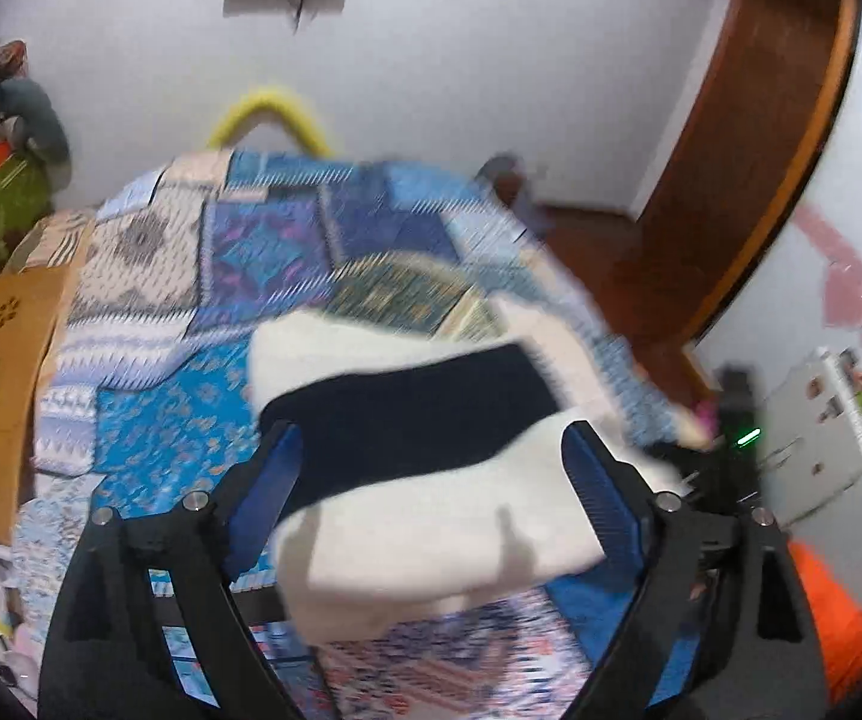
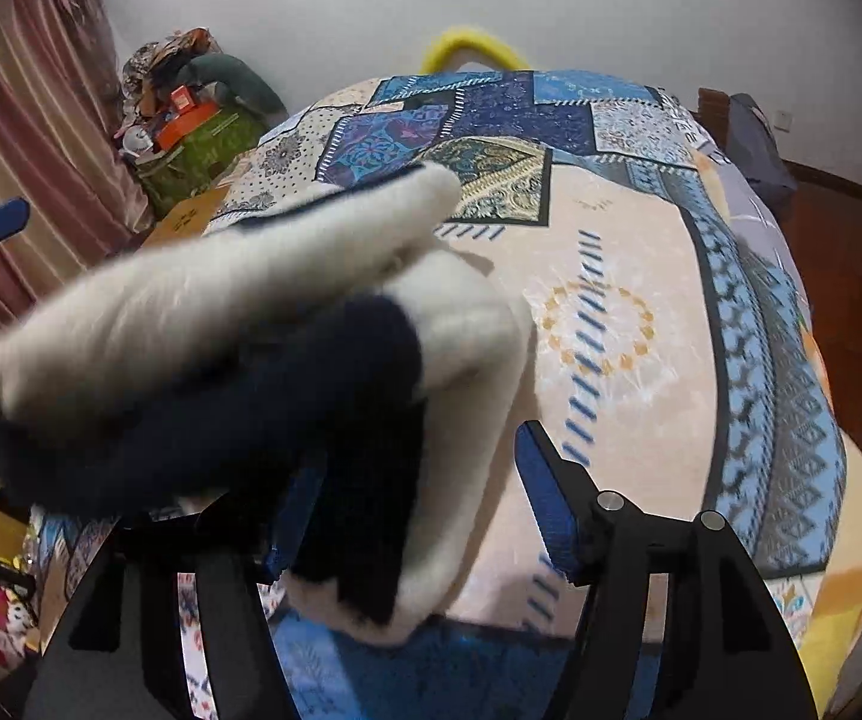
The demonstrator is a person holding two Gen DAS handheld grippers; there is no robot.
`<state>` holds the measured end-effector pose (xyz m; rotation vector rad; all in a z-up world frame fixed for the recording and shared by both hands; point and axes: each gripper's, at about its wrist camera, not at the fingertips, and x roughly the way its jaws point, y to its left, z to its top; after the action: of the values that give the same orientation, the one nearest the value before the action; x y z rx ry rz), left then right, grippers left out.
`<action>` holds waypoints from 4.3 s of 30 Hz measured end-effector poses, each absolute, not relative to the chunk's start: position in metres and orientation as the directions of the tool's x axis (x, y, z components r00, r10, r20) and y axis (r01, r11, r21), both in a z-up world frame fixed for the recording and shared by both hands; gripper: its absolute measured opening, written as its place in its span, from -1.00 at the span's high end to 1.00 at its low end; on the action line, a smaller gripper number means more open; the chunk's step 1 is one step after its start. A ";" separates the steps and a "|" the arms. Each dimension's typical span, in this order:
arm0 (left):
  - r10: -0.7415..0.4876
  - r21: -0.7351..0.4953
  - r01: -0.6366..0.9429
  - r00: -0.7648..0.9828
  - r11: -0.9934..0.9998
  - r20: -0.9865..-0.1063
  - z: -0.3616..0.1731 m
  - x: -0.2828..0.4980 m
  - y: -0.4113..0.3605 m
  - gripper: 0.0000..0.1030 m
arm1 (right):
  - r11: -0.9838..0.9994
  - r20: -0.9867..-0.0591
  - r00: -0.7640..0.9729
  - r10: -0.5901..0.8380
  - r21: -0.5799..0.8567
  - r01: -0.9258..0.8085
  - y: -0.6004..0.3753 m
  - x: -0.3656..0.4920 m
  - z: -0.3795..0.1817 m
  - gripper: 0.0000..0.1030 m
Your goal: Fold small clothes
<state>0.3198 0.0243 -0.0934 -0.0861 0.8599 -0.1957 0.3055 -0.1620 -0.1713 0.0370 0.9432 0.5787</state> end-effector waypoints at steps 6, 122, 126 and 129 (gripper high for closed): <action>-0.191 -0.173 0.081 0.470 0.982 -0.862 -0.175 0.344 0.038 -0.69 | 0.869 -0.760 0.497 0.419 0.178 -0.461 -0.153 0.327 -0.170 -0.17; -0.310 -0.388 0.005 0.613 0.921 -0.727 -0.089 0.278 0.179 0.04 | 0.707 -0.634 0.376 0.676 0.414 -0.573 -0.037 0.287 -0.080 0.31; -0.307 -0.391 -0.033 0.559 0.920 -0.770 -0.131 0.279 0.201 0.04 | 0.706 -0.672 0.325 0.665 0.424 -0.568 -0.011 0.287 -0.107 0.31; -0.309 -0.384 -0.050 0.502 0.922 -0.807 -0.171 0.287 0.207 0.04 | 0.720 -0.721 0.273 0.637 0.431 -0.544 0.004 0.294 -0.143 0.31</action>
<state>0.2866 0.2069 -0.1705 -0.3843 1.0394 -0.1614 0.2942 0.0043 -0.1429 0.1052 1.0211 0.7967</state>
